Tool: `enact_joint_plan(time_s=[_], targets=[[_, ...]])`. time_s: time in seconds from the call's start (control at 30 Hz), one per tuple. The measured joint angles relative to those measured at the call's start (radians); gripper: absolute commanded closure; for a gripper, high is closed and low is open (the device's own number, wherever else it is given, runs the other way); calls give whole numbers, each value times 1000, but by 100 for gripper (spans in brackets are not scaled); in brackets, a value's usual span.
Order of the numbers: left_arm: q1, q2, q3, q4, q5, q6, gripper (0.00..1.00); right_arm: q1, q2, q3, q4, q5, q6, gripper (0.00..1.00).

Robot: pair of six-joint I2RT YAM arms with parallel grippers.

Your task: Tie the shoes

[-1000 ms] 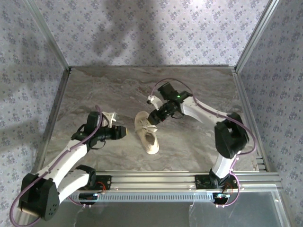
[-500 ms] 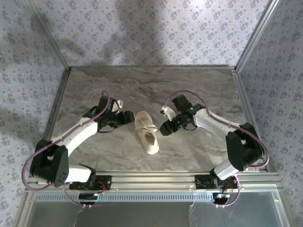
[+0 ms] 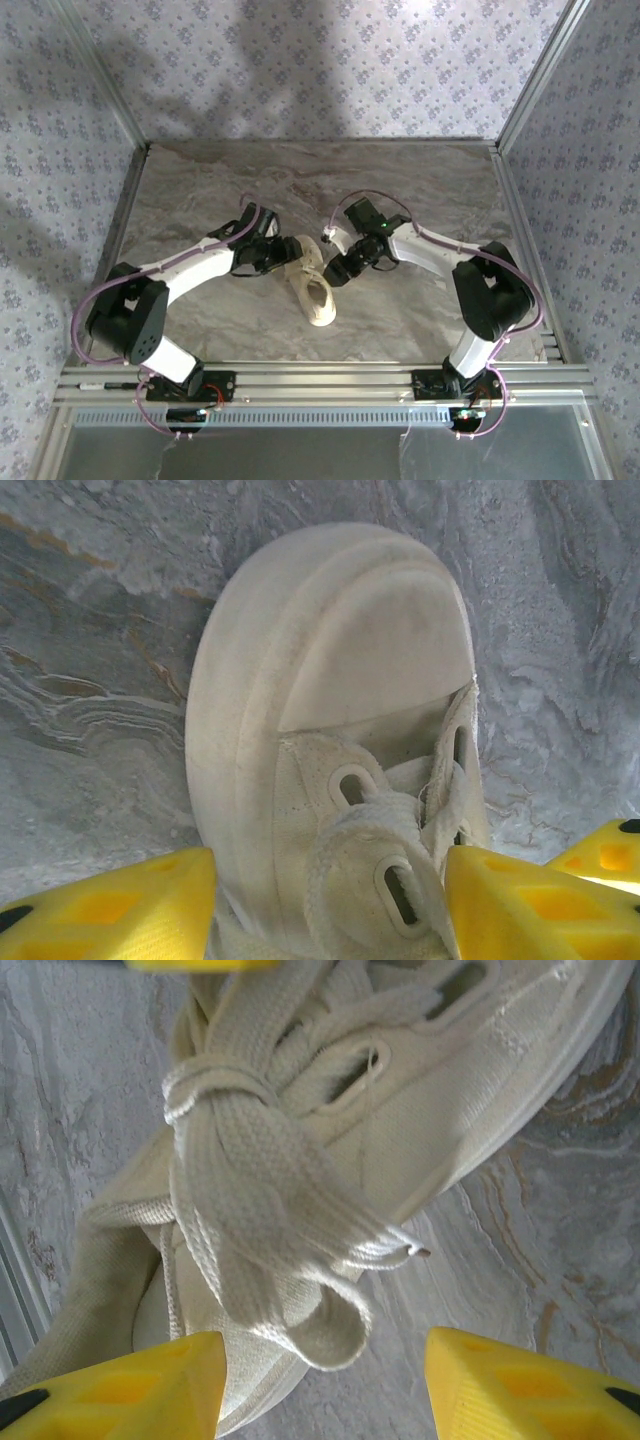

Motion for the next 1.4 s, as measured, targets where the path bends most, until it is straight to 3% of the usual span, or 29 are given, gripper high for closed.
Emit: enact_joint_plan(time_s=[0.17, 0.27, 0.37, 0.47, 0.67, 1.0, 1.4], targets=[[-13, 43, 12, 21, -3, -19, 44, 19, 26, 24, -4, 1, -23, 48], [-13, 53, 13, 19, -6, -24, 64, 26, 34, 30, -9, 5, -38, 59], [-12, 54, 14, 13, -10, -21, 87, 29, 34, 31, -20, 22, -48, 78], [-13, 53, 22, 8, -14, -14, 100, 32, 34, 31, -35, 52, -61, 94], [-13, 19, 27, -43, -60, 6, 100, 30, 14, 31, -62, 100, -71, 100], [-33, -2, 28, -77, -105, 43, 100, 15, -28, 31, -112, 128, -93, 100], [-45, -5, -32, -98, -102, 159, 100, -50, 37, 31, -163, 113, -63, 100]])
